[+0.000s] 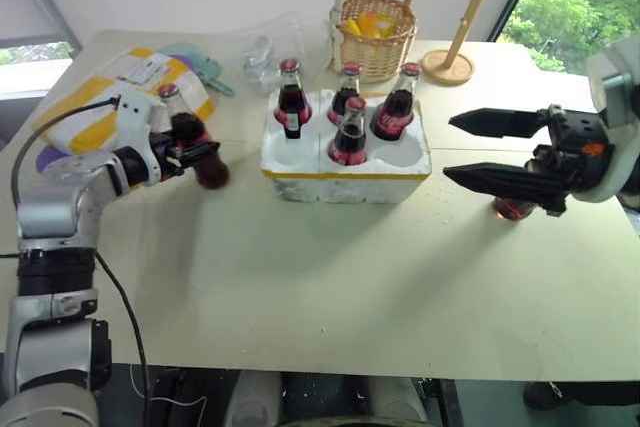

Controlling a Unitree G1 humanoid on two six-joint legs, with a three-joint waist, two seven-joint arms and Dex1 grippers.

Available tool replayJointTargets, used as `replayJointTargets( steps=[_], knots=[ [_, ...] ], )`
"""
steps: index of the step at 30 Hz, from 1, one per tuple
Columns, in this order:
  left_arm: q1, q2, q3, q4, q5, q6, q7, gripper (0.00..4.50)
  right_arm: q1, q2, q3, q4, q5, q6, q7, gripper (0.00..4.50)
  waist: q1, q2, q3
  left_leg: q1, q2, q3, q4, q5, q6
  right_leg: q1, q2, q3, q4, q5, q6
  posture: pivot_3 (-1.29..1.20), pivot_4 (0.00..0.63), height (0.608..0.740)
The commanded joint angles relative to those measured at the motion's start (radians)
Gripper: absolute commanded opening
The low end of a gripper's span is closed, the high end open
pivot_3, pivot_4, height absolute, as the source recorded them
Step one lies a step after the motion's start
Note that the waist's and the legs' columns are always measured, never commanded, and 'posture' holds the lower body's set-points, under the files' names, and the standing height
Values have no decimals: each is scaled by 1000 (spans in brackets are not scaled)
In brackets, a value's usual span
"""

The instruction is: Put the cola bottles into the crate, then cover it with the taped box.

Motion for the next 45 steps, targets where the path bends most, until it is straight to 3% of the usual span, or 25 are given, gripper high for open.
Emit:
replayJointTargets(
  steps=[1, 5, 12, 19, 33, 35, 37, 43, 45],
  knots=[
    [-187, 51, -1, -70, -78, 119, -41, 2689, 1, -10, -47, -18, 12, -7, 0, 4500, 1, -1, 0, 0, 0, 0, 0, 0, 0, 0, 0, 0, 0, 0, 0, 0, 150, 740],
    [-347, -9, -43, 3, -78, 149, -31, 2689, 27, 4, -60, -38, 17, -7, -22, 4500, 3, 0, 0, 1, 0, 1, 0, 0, 0, 0, 0, 1, 0, 0, 0, 0, 150, 740],
    [-433, -127, -161, 106, -10, 34, -67, 2689, 51, 8, -84, -52, 30, -5, -57, 4500, 1, 0, 0, 1, 0, 2, 0, 0, 0, 0, 2, 1, 1, 0, 0, 0, 150, 740],
    [-321, -155, -339, 126, 165, -193, -120, 2689, 90, 10, -124, -74, 64, -1, -93, 4500, 7, 1, -1, 2, 0, 2, 0, 0, 0, 1, 2, 2, 1, 0, 0, 0, 150, 740],
    [-243, -196, -333, 89, 194, -202, -97, 2689, 104, 36, -110, -66, 43, -24, -115, 4500, 9, 1, 0, 1, 0, 2, 1, -1, 1, 0, 1, 2, 0, 0, 0, 0, 150, 740],
    [-229, -215, -325, 103, 203, -212, -76, 3743, 105, 38, -105, -64, 31, -27, -112, 4500, 9, 1, 0, 1, 0, 2, 1, -1, 1, 0, 1, 3, 0, 0, 0, 0, 150, 740],
    [-207, -227, -316, 94, 203, -220, -66, 4427, 110, 38, -98, -63, 10, -33, -110, 4500, 9, 1, 0, 1, 0, 2, 1, -1, 1, 0, 1, 3, 0, 0, 0, 0, 150, 740],
    [-146, -238, -224, 51, 150, -217, -44, 4427, 138, 46, -97, -51, -42, -41, -131, 4500, 8, 1, -1, 2, 0, 2, 1, -1, 1, 1, 1, 3, 1, 0, 0, 0, 150, 740],
    [-130, -223, -127, 0, 52, -158, -63, 4427, 188, 59, -119, -61, -63, -41, -157, 4500, 7, 1, -1, 2, 0, 2, 1, -1, 1, 0, 1, 3, 1, 0, 0, 0, 150, 740]
  ],
)
